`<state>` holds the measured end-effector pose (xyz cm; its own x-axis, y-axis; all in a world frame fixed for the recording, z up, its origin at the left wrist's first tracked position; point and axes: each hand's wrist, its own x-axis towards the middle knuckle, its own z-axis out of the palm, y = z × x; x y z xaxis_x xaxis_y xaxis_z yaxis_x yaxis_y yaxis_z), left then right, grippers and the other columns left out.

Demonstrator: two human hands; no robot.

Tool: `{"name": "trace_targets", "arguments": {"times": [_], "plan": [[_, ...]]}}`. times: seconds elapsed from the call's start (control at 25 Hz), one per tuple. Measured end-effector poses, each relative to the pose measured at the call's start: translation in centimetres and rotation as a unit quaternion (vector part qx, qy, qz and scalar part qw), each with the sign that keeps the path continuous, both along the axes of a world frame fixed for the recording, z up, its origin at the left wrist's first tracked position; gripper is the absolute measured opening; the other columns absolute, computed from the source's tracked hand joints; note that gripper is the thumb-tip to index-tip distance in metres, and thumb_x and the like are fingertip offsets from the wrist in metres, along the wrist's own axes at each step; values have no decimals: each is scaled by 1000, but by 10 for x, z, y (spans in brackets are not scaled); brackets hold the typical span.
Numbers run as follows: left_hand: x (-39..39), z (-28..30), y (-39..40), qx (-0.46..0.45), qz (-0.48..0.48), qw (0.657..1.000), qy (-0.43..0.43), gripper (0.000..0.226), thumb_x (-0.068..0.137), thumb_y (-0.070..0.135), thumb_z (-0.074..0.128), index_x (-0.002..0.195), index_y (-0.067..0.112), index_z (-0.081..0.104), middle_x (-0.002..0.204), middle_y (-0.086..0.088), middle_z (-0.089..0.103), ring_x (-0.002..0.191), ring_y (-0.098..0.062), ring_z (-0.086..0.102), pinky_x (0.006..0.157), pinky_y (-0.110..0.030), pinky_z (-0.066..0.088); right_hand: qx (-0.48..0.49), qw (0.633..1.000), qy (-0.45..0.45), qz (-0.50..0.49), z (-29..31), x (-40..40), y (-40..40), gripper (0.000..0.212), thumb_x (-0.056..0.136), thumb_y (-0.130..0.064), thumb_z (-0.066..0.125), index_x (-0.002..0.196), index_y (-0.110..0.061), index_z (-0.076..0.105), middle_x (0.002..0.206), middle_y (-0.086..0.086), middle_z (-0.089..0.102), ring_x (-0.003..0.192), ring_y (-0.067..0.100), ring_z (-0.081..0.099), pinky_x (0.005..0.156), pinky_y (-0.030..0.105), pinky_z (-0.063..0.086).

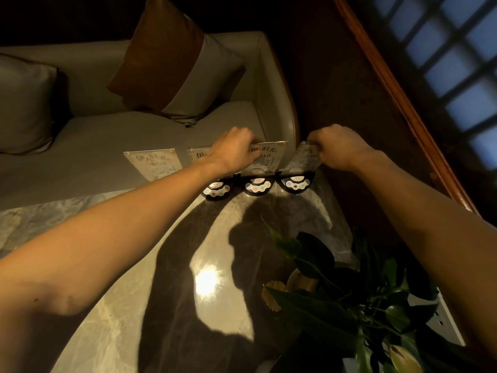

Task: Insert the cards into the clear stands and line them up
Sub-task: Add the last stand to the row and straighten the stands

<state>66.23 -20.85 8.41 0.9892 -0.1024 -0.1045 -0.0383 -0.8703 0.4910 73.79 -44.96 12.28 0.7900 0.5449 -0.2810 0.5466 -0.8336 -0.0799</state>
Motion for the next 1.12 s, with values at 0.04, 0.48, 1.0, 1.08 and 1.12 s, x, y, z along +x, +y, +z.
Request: {"name": "trace_targets", "arguments": {"times": [0.04,0.48,1.0,1.08,1.12], "plan": [[0,1,-1,3,-2,1000,2,28,94,32,68,120,23,72,109,-1,77,99,-21,70,85,-41,58,4,1000,0,-4,-1,0,-2,28,92,-8,59,118,-17,65,109,7,68,100,25,64,78,35,50],[-1,7,5,13,-36,999,-1,30,98,24,62,127,24,69,116,-4,75,107,-26,68,89,-42,56,22,1000,2,-8,-10,2,0,39,92,-4,60,129,-17,58,118,11,66,107,29,63,80,35,51],[-1,3,5,8,-30,1000,-2,33,96,27,64,129,25,68,117,-2,75,107,-24,68,88,-38,55,23,999,8,-21,-9,3,0,42,91,-1,56,130,-16,59,121,13,65,109,31,63,83,39,53],[-2,2,5,8,-32,999,-3,33,97,28,64,129,25,67,119,-2,74,109,-24,68,90,-39,55,20,999,12,-24,-9,2,0,42,91,-2,57,130,-17,59,120,12,65,108,30,63,83,38,53],[-2,2,5,10,-32,999,-7,33,98,27,63,130,25,67,120,-2,74,110,-24,67,90,-39,55,20,999,12,-27,-9,1,0,42,91,-2,57,130,-17,59,120,12,65,108,30,63,84,39,53]]}}
